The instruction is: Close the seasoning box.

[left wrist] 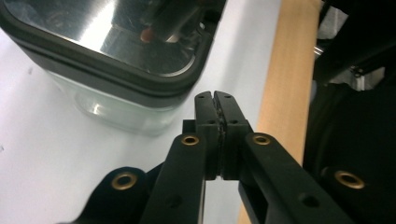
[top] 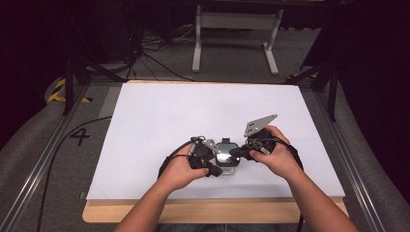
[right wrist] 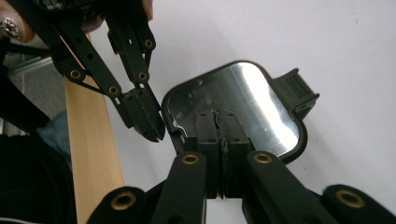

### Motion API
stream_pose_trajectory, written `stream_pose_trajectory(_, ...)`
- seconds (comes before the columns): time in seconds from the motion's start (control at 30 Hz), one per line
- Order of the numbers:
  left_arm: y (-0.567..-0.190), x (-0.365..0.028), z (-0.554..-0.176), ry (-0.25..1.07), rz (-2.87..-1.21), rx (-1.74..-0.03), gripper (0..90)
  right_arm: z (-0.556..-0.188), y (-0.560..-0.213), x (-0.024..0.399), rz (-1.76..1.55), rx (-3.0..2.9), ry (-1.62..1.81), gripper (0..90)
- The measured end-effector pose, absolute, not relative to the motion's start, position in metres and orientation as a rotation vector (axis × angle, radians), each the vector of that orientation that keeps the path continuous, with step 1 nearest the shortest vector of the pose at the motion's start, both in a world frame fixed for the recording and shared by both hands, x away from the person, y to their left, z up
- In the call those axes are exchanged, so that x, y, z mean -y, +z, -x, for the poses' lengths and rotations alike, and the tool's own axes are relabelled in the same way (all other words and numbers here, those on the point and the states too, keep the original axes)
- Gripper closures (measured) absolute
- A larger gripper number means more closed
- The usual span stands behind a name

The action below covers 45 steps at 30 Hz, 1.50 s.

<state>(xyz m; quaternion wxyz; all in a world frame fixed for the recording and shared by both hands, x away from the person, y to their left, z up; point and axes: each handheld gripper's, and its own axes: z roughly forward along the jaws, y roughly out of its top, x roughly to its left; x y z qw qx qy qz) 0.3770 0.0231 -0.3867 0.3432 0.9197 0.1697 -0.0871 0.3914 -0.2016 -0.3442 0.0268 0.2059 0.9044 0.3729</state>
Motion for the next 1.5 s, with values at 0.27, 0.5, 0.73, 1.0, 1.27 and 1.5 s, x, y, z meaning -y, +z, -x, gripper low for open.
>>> stream_pose_trajectory(0.27, -0.361, -0.057, -0.376, -0.144, -2.321, -0.505, 85.3, -0.391, -0.322, 0.229, -0.702, -2.647, 1.261, 78.4)
stream_pose_trajectory(0.5, -0.346, -0.097, -0.384, -0.054, -2.194, -0.631, 82.8, -0.397, -0.313, 0.265, -0.836, -2.508, 1.3, 71.0)
stream_pose_trajectory(0.73, -0.355, -0.134, -0.403, 0.058, -2.086, -0.769, 68.0, -0.409, -0.321, 0.307, -1.025, -2.381, 1.283, 68.7)
stream_pose_trajectory(1.0, -0.378, -0.162, -0.423, 0.113, -2.071, -0.923, 67.0, -0.426, -0.351, 0.344, -1.211, -2.298, 1.203, 66.0)
stream_pose_trajectory(1.27, -0.403, -0.178, -0.437, 0.252, -2.022, -1.003, 64.9, -0.439, -0.38, 0.361, -1.282, -2.283, 1.13, 63.7)
stream_pose_trajectory(1.5, -0.428, -0.194, -0.447, 0.243, -1.978, -1.053, 61.9, -0.448, -0.405, 0.369, -1.296, -2.279, 1.091, 57.8)
